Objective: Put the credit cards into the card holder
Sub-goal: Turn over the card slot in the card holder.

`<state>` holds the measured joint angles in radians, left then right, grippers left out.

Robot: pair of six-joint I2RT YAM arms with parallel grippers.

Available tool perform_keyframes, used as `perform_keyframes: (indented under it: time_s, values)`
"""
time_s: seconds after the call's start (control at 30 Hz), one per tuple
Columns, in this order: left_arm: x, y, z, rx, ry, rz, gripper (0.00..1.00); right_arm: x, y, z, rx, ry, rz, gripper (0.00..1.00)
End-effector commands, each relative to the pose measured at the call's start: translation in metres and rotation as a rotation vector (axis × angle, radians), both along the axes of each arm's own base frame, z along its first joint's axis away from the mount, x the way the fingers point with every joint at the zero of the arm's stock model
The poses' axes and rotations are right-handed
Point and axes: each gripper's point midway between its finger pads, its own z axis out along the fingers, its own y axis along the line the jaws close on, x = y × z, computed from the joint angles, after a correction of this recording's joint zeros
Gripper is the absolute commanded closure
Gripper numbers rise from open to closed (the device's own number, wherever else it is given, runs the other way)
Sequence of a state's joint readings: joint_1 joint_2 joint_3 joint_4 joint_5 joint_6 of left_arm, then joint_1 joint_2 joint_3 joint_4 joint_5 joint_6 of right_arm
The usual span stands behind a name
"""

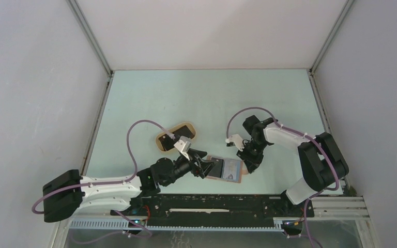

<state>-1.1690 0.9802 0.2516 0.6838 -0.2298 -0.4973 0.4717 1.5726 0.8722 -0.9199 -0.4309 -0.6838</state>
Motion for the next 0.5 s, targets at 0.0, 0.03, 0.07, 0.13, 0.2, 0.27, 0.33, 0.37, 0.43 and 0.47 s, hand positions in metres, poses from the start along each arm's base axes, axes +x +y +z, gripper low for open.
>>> perform_keyframes:
  time_s: [0.0,0.03,0.07,0.13,0.2,0.27,0.33,0.37,0.43,0.47]
  values:
    - [0.000,0.002,-0.003,-0.038,0.007,0.004,0.24,0.037,0.005,0.014,0.014,-0.136,-0.040,0.87]
    - [0.000,0.001,-0.003,-0.039,0.009,0.006,0.25,0.042,0.004,0.015,0.014,-0.148,-0.044,0.99]
    - [0.001,0.001,-0.003,-0.040,0.012,0.008,0.27,0.047,0.003,0.016,0.013,-0.158,-0.049,1.00]
    - [0.002,0.001,-0.005,-0.039,0.021,0.012,0.29,0.059,0.003,0.019,0.016,-0.176,-0.062,1.00]
    - [0.002,0.000,-0.006,-0.041,0.031,0.015,0.30,0.074,0.002,0.024,0.020,-0.209,-0.066,1.00]
    - [0.006,0.001,-0.007,-0.046,0.045,0.033,0.30,0.097,0.002,0.028,0.009,-0.275,-0.073,1.00]
    - [0.009,0.002,-0.009,-0.055,0.067,0.053,0.30,0.120,0.004,0.036,-0.003,-0.343,-0.086,0.92]
    - [0.012,0.003,-0.009,-0.065,0.082,0.065,0.30,0.129,0.005,0.041,-0.008,-0.376,-0.095,0.80]
    - [0.014,0.001,-0.010,-0.091,0.120,0.077,0.30,0.141,0.006,0.058,0.000,-0.435,-0.110,0.61]
    - [0.014,0.000,-0.010,-0.102,0.142,0.080,0.31,0.142,0.007,0.069,0.020,-0.458,-0.126,0.57]
